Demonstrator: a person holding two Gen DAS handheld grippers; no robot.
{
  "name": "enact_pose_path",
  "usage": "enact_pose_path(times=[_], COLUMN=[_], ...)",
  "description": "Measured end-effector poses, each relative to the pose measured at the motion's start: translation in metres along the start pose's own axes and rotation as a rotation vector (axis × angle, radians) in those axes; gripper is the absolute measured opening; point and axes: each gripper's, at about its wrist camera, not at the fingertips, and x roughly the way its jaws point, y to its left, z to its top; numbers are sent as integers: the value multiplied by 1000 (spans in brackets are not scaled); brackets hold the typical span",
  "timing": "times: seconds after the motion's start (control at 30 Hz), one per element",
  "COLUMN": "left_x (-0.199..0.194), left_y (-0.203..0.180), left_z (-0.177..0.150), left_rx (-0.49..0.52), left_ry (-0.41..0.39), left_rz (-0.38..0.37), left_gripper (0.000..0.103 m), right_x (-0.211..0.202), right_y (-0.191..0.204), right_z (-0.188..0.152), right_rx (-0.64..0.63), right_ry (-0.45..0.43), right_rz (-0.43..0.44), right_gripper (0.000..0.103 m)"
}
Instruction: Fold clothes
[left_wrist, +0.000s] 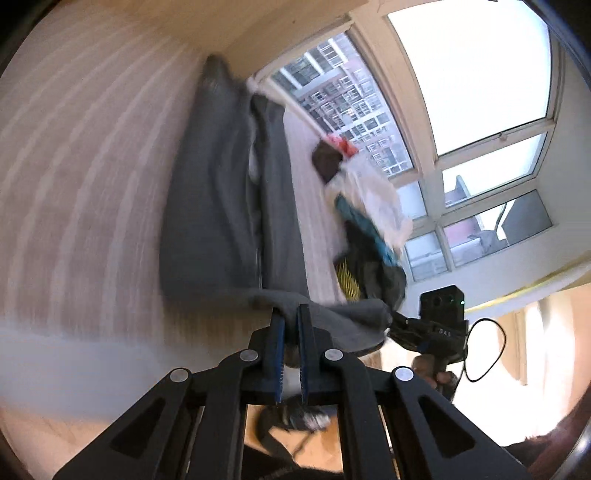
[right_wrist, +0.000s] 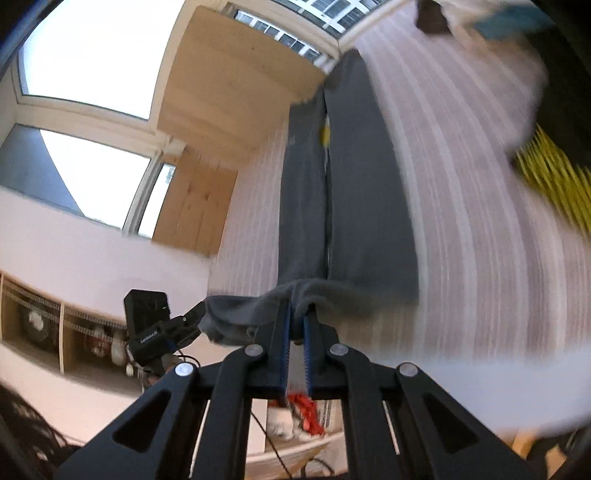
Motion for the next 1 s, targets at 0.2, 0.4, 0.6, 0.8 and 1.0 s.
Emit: enact_pose_path(times=[0.2, 0.4, 0.6, 0.8, 1.0], left_x=[72, 55, 53, 82, 124], left_y=[27, 40, 40, 67, 65], left_z=[129, 152, 118, 146, 179], left_rx=[41, 57, 111, 72, 190], left_ry=[35, 13, 107, 125, 148], left_rz=[236, 334, 395, 443, 463], left_gripper=[14, 34, 46, 46, 44], right_x=[87, 85, 85, 118, 141], right_y=[-7, -1, -32, -39, -18], right_z=[130, 135, 90, 92, 130], right_rx=[-45, -160, -145, -137, -250], right_ry=[72, 82, 151, 135, 25], right_rz=[-244, -257, -286, -331, -416], right_gripper=[36, 48, 48, 48, 48])
